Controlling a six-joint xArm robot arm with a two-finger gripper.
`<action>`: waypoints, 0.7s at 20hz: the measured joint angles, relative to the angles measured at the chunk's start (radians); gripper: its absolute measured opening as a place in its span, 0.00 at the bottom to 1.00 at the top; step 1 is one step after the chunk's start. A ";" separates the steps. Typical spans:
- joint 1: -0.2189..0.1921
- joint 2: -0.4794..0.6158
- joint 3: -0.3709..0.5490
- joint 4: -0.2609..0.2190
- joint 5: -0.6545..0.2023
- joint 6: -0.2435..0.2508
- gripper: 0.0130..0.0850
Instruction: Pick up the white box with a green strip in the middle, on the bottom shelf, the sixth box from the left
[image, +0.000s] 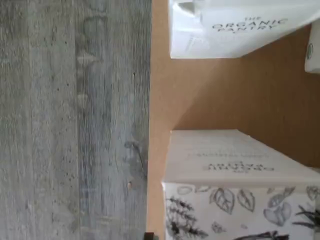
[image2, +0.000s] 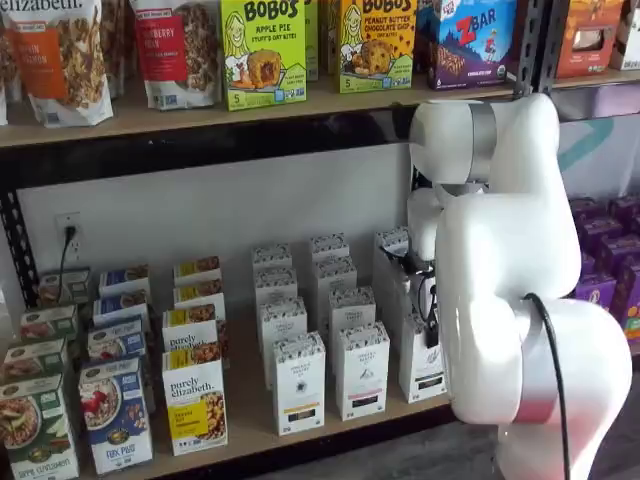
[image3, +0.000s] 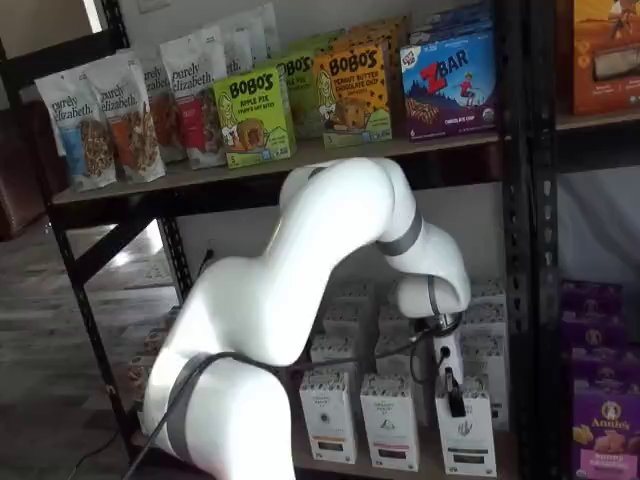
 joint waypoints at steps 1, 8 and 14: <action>0.000 -0.001 0.002 0.000 -0.001 0.000 0.78; 0.001 -0.012 0.020 -0.002 -0.009 0.004 0.67; -0.001 -0.030 0.051 -0.020 -0.027 0.020 0.56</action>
